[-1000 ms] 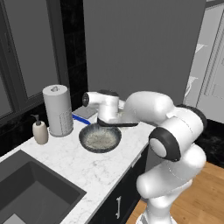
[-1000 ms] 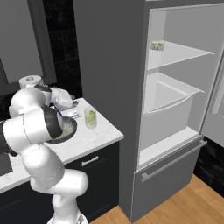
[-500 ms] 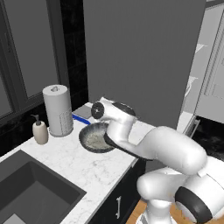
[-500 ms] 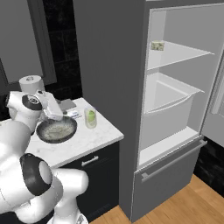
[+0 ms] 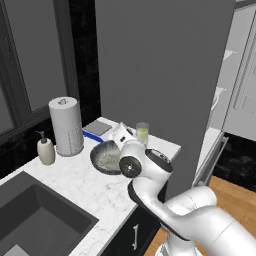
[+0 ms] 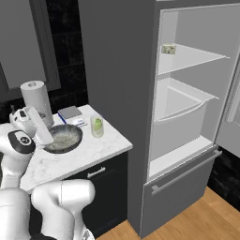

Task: Grab a lemon wedge from the fridge and one ice cube from the ice bowl, and put them in the glass of lemonade.

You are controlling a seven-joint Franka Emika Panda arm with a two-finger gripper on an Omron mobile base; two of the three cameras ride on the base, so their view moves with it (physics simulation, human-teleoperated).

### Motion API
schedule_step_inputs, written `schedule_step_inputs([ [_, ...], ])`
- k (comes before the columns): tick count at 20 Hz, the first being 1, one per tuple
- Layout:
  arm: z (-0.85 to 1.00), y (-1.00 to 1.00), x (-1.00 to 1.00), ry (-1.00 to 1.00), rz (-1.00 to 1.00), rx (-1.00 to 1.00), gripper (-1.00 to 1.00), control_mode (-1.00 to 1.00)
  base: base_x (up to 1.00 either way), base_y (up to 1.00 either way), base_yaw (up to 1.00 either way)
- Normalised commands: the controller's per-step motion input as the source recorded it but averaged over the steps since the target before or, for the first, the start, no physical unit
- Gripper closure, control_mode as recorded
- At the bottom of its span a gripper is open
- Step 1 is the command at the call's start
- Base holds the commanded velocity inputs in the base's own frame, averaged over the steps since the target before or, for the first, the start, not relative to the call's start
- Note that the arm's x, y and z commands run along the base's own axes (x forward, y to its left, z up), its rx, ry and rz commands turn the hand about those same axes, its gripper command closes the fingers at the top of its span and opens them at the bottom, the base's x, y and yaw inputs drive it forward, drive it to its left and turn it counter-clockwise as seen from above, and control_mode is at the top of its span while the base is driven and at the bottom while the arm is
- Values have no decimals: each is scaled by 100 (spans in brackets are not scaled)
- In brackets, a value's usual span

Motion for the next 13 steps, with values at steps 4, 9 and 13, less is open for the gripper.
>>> schedule_step_inputs([
  [4,1,83,-55,-43,0,19,-100,-100,0,0,0],
  [9,1,94,-59,-41,0,13,-100,-100,0,0,0],
  [13,4,96,-44,-30,-1,11,-100,-100,0,0,0],
])
